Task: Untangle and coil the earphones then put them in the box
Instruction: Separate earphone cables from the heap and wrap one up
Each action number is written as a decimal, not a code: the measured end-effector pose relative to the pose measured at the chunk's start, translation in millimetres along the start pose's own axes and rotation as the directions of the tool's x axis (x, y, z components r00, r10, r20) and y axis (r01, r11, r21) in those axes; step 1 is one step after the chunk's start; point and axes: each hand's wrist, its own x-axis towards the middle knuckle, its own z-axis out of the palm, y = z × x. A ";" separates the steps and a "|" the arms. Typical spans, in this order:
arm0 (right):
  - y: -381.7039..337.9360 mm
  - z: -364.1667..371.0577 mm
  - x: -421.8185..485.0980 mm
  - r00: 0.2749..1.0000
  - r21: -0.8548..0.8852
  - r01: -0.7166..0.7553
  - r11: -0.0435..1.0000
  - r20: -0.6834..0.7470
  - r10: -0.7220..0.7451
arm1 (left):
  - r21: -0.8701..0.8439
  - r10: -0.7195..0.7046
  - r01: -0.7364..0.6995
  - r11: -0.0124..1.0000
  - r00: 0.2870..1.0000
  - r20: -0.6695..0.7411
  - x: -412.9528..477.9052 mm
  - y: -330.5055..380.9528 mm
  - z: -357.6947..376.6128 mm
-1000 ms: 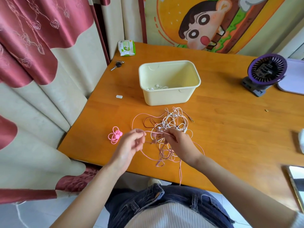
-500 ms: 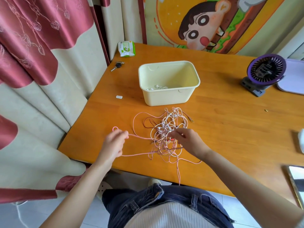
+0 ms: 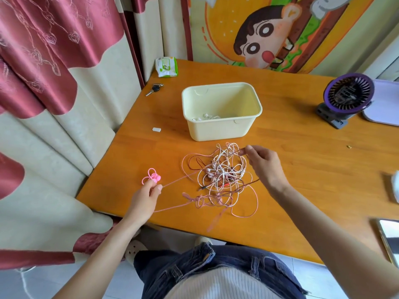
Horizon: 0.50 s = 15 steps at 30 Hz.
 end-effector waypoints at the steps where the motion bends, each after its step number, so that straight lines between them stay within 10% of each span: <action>1: 1.0 -0.6 -1.9 1.000 -0.043 0.012 0.999 0.001 -0.012 | 0.030 -0.015 0.014 0.999 1.000 0.025 0.0 -1.9 0.0; 6: -9.6 12.8 -19.3 0.985 -0.117 0.110 0.987 0.148 -0.092 | 0.049 0.066 -0.069 0.996 0.996 0.065 1.9 7.0 10.1; 11: -28.0 24.6 -30.0 0.834 -0.107 0.249 0.963 0.530 -0.157 | -0.366 0.353 -0.290 0.884 0.928 0.119 -14.1 64.5 19.8; 15: -29.9 20.1 -25.2 0.863 -0.108 0.256 0.961 0.473 -0.177 | -0.521 0.403 -0.239 0.820 0.887 0.227 -23.6 86.2 23.8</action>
